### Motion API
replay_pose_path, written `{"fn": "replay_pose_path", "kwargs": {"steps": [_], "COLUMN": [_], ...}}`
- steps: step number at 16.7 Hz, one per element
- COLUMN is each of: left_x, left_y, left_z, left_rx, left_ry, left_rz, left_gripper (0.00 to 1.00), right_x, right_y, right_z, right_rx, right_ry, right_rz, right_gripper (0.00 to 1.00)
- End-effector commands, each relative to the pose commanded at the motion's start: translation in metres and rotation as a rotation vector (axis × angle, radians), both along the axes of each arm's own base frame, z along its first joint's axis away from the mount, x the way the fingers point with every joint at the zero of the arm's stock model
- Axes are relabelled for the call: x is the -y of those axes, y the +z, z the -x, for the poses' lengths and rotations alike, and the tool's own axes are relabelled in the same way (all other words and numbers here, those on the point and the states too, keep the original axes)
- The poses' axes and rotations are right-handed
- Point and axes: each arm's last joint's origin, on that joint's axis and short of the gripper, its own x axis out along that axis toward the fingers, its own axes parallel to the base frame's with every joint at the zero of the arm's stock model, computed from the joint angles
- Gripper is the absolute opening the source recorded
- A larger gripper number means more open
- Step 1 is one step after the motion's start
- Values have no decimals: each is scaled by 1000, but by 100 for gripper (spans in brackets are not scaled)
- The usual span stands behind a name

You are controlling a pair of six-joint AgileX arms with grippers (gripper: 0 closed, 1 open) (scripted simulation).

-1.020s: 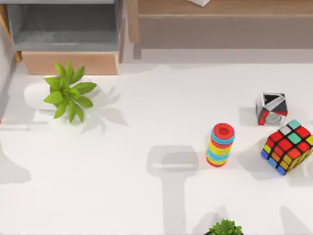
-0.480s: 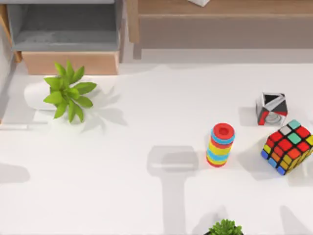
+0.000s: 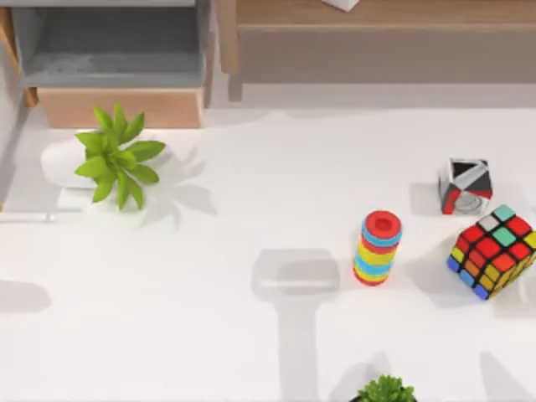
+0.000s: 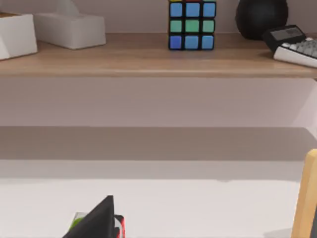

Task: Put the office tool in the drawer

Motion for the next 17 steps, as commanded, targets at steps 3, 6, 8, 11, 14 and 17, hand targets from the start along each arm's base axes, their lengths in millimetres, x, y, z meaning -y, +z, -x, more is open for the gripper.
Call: {"fn": "replay_pose_path", "kwargs": {"steps": [3,6,8,11,14,17], "left_x": [0,-1,0,1,0,-2], "left_y": [0,1,0,0,-1,0], "left_z": [-13,-42,-58,-63,-62,-78], "left_rx": [1,5,3,0,-6,0], "left_ry": [-7,-2,0,0,4,9], "left_rz": [-1,-3,-2,0,4,-2], "left_gripper": [0,0,0,0,0,0], "right_x": [0,0,0,0,0,0], "right_y": [0,0,0,0,0,0], "right_z": [0,0,0,0,0,0], "right_rx": [0,0,0,0,0,0], "right_ry": [0,0,0,0,0,0], "right_rz": [0,0,0,0,0,0], "right_gripper": [100,100,100,100,100,100]}}
